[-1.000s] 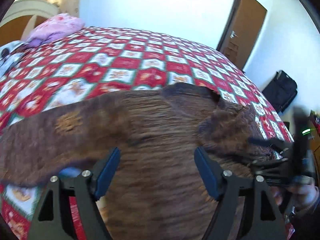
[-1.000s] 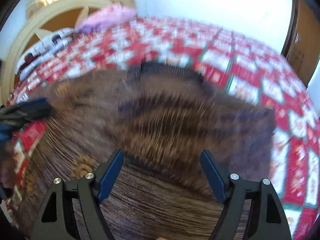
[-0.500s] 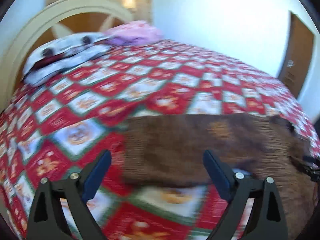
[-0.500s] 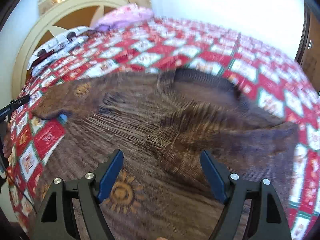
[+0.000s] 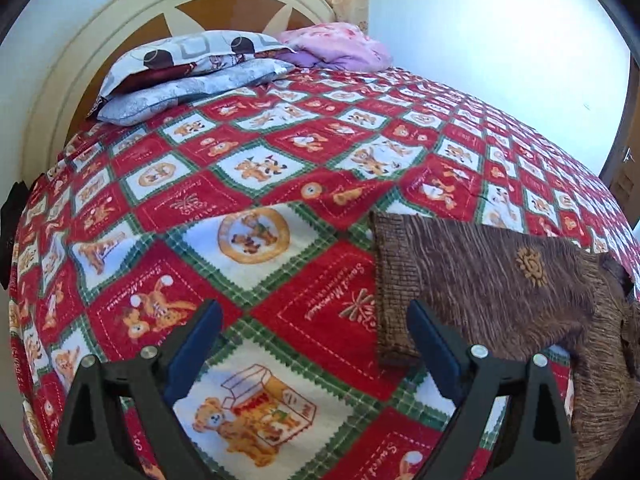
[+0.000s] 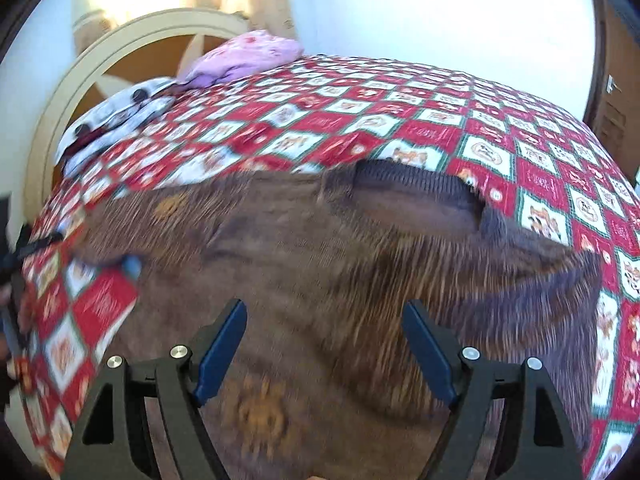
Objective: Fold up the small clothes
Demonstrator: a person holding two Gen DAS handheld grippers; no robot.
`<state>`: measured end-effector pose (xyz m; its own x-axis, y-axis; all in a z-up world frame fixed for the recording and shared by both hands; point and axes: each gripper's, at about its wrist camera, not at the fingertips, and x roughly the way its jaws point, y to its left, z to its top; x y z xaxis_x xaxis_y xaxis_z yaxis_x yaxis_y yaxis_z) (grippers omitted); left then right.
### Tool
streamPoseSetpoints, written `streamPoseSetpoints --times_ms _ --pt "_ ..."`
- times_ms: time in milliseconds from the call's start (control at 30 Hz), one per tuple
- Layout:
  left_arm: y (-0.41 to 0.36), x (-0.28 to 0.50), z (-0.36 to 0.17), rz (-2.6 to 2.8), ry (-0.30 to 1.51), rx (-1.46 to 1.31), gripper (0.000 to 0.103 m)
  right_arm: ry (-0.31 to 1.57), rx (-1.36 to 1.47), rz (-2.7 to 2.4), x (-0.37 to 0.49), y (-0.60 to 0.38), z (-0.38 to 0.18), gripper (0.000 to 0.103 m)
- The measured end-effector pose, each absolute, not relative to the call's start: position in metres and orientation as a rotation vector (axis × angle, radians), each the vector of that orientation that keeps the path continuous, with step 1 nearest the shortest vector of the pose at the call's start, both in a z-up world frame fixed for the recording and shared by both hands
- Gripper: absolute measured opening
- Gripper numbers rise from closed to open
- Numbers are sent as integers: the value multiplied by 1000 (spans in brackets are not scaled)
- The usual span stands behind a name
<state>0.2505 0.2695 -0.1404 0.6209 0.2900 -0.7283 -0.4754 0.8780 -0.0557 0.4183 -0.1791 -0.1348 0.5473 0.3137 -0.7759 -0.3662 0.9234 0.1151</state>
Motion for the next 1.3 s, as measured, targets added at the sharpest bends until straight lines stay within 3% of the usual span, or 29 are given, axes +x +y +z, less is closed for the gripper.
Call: streamPoseSetpoints --times_ms 67,333,633,733,800,1033,1067,1100,1300 --pt "272 255 -145 441 812 -261 95 1042 -6 426 442 -170 -161 81" --pt "275 263 -158 364 883 -314 95 928 -185 622 397 -131 -153 81" --pt "271 281 -158 303 893 -337 91 872 -85 607 365 -139 -134 81" --pt "265 286 -158 289 896 -338 72 854 -95 621 350 -130 -127 81" --pt "257 290 -158 261 907 -328 47 843 -108 632 341 -123 -124 81" --pt "238 297 -158 255 940 -304 43 823 -152 661 315 -108 -122 81" --pt "235 299 -159 247 946 -275 34 824 -152 664 314 -108 -122 81" --pt "233 299 -158 238 945 -265 13 823 -151 665 313 -107 -122 81" --pt "240 293 -133 166 851 -362 11 813 -127 660 309 -115 -120 81"
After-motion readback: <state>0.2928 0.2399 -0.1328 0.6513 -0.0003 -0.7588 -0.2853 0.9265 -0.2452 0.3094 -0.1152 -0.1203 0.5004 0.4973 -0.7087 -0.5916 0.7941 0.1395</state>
